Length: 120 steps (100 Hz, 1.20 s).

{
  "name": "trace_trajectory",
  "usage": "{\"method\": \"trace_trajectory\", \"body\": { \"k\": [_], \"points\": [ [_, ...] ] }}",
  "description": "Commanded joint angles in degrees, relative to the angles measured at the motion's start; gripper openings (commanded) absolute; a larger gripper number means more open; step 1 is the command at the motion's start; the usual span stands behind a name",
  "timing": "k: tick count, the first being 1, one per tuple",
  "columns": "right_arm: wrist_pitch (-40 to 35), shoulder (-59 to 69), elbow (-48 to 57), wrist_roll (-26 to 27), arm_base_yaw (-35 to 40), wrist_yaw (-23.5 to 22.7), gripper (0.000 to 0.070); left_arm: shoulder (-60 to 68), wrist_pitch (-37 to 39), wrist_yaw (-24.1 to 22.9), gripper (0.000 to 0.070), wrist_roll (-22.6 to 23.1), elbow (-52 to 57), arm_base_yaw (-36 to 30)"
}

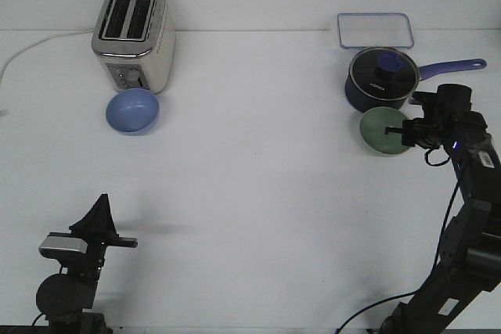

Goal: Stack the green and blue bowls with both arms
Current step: 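Carry the green bowl with the right gripper toward the table center and lower it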

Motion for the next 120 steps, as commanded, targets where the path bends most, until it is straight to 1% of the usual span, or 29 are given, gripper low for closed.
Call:
{"method": "trace_trajectory", "body": {
  "k": [1, 38, 53, 67, 79, 86, 99, 111, 120],
  "points": [
    [0.2, 1.5, 1.3, -0.1, -0.1, -0.2, 0.0000, -0.1, 0.6, -0.1, 0.0011, 0.5, -1.1, 0.0],
    [-0.3, 0.5, 1.3, 1.0, 0.0, -0.4, 0.0000, -0.1, 0.6, -0.1, 0.0011, 0.5, -1.1, 0.0],
    [-2.2, -1.9, 1.3, 2.9, 0.0, -4.4, 0.0000, -0.1, 0.6, -0.1, 0.0011, 0.5, -1.1, 0.0],
    [-4.9, -5.2, 1.3, 4.5, 0.7, -5.6, 0.0000, -0.1, 0.6, -0.1, 0.0011, 0.5, -1.1, 0.0],
    [-6.7, -8.5, 1.3, 5.0, 2.4, -7.9, 0.0000, -0.1, 0.6, -0.1, 0.0011, 0.5, -1.1, 0.0],
    [-7.8, -10.1, 1.3, 5.2, 4.1, -8.9, 0.0000, -0.1, 0.6, -0.1, 0.0011, 0.5, -1.1, 0.0],
    [-9.9, -11.8, 1.3, 5.2, 9.2, -8.9, 0.0000, -0.1, 0.6, -0.1, 0.0011, 0.5, -1.1, 0.0],
    [-11.1, -11.8, 1.3, 5.7, 15.8, -8.4, 0.0000, -0.1, 0.6, -0.1, 0.0011, 0.5, -1.1, 0.0],
    [-9.8, -11.6, 1.3, 6.8, 21.4, -7.1, 0.0000, -0.1, 0.6, -0.1, 0.0011, 0.5, -1.1, 0.0]
  ]
}}
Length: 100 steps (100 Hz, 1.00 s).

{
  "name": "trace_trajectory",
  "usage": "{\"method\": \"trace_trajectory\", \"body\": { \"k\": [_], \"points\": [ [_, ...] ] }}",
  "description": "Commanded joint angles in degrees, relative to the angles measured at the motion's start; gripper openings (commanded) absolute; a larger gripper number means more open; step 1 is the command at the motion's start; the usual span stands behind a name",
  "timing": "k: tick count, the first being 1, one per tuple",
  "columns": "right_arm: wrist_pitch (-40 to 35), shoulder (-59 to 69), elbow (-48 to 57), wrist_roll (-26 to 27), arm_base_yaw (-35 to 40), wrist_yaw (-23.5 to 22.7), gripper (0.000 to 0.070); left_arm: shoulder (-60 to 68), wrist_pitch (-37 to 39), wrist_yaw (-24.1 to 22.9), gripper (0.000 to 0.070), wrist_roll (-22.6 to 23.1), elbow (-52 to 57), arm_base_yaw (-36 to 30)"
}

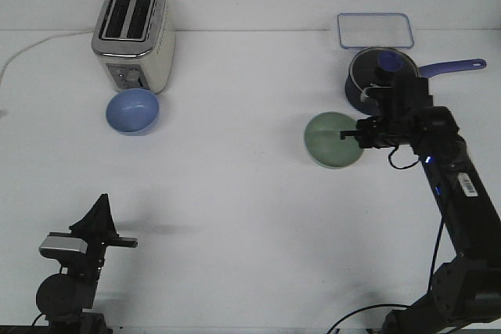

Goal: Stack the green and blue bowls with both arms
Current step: 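Carry the green bowl with the right gripper toward the table center and lower it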

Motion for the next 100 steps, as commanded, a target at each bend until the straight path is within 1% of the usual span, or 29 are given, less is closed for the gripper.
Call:
{"method": "trace_trajectory", "body": {
  "k": [1, 11, 22, 32, 47, 80, 100],
  "points": [
    [1.5, 0.8, 1.1, 1.7, 3.8, 0.3, 0.0000, -0.1, 0.6, -0.1, 0.0011, 0.5, -1.1, 0.0],
    [4.9, 0.8, 1.0, 4.0, 10.0, 0.3, 0.0000, -0.1, 0.6, -0.1, 0.0011, 0.5, -1.1, 0.0],
    [7.9, 1.3, 1.0, 6.4, 15.0, 0.2, 0.0000, -0.1, 0.6, -0.1, 0.0011, 0.5, -1.1, 0.0],
    [8.2, 2.8, 1.0, 7.9, 18.5, 0.3, 0.0000, -0.1, 0.6, -0.1, 0.0011, 0.5, -1.1, 0.0],
    [7.7, 5.9, 1.0, 8.8, 21.2, 0.3, 0.0000, -0.1, 0.6, -0.1, 0.0011, 0.5, -1.1, 0.0],
    [7.1, 11.2, 1.0, 8.7, 25.0, 0.4, 0.0000, -0.1, 0.5, -0.1, 0.0011, 0.5, -1.1, 0.0],
    [7.0, 13.8, 1.0, 9.0, 25.8, 3.0, 0.0000, -0.1, 0.6, -0.1, 0.0011, 0.5, -1.1, 0.0]
  ]
}}
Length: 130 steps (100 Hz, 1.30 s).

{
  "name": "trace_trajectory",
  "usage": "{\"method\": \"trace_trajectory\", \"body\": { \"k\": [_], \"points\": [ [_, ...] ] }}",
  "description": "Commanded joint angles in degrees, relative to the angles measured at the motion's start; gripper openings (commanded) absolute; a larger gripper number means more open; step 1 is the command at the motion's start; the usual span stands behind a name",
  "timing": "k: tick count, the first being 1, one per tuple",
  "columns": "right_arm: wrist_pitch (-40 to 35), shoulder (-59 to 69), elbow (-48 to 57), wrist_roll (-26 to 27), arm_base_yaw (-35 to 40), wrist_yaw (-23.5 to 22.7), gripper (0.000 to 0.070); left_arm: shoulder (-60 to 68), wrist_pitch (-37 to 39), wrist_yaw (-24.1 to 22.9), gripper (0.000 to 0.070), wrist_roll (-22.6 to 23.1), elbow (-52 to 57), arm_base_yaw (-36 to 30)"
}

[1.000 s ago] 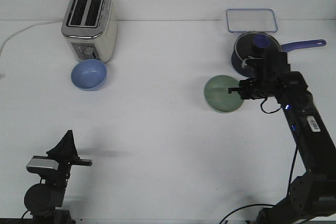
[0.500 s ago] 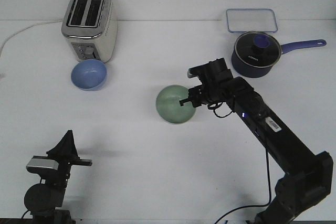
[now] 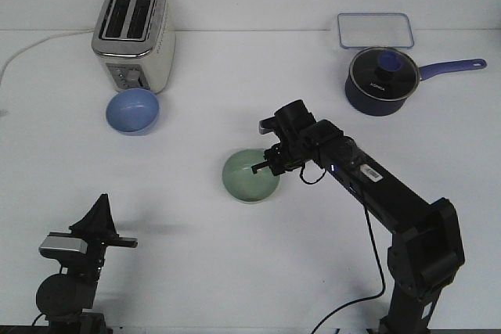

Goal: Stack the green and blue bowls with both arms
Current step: 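Carry the green bowl with the right gripper toward the table center and lower it, then open the right gripper, lift away, and retract it toward the robot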

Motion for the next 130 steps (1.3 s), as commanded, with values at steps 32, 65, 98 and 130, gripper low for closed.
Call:
{"method": "trace_trajectory", "body": {
  "k": [32, 65, 98, 130],
  "points": [
    [1.0, 1.5, 1.0, 0.7, 1.3, 2.2, 0.0000, -0.1, 0.6, -0.1, 0.0011, 0.5, -1.1, 0.0],
    [1.6, 1.7, 1.0, 0.6, 1.6, 3.3, 0.0000, -0.1, 0.6, -0.1, 0.0011, 0.5, -1.1, 0.0],
    [1.5, 1.7, 1.0, 0.6, 1.6, 3.2, 0.0084, -0.1, 0.6, -0.1, 0.0011, 0.5, -1.1, 0.0],
    [1.5, 1.7, 1.0, 1.4, 1.6, 3.2, 0.0557, -0.1, 0.6, -0.1, 0.0011, 0.5, -1.1, 0.0]
  ]
}}
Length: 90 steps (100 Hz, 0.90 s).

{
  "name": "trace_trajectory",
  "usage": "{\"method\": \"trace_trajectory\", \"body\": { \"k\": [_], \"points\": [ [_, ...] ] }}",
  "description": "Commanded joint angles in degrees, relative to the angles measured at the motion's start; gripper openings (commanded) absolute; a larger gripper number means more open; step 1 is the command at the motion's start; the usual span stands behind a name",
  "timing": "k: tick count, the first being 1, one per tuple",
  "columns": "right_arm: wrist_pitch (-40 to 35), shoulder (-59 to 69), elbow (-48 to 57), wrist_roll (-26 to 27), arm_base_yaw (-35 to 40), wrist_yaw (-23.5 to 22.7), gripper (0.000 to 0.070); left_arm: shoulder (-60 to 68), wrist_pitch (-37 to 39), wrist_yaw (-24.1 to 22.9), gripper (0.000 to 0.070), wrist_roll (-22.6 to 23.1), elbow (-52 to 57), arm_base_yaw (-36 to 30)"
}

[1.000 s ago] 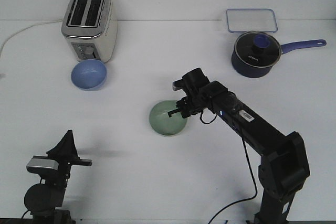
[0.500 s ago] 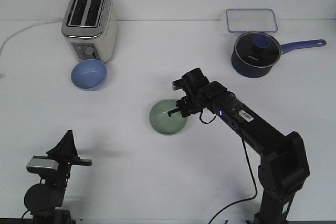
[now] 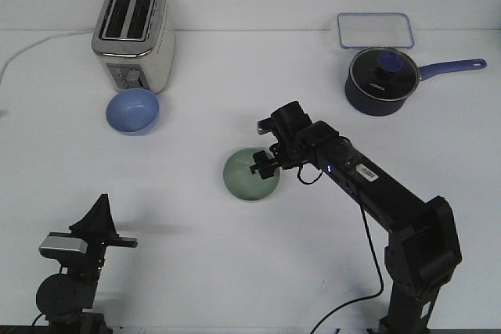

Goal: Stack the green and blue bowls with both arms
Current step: 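Open the right gripper, lift away, and retract it toward the robot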

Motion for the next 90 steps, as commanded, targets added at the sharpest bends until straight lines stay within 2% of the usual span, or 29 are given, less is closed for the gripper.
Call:
{"method": "trace_trajectory", "body": {
  "k": [1, 41, 54, 90],
  "points": [
    [0.3, 1.4, 1.0, 1.0, 0.4, 0.0, 0.0557, -0.1, 0.6, -0.1, 0.0011, 0.5, -1.1, 0.0],
    [-0.8, -5.4, 1.0, 0.4, -2.1, -0.7, 0.0557, -0.1, 0.6, -0.1, 0.0011, 0.5, -1.1, 0.0],
    [-1.7, -9.3, 1.0, -2.1, -5.1, -2.0, 0.0556, -0.1, 0.6, -0.1, 0.0011, 0.5, -1.1, 0.0],
    [-5.2, -18.3, 1.0, -8.1, -16.7, -1.4, 0.0548, -0.1, 0.6, -0.1, 0.0011, 0.5, -1.1, 0.0]
  ]
}}
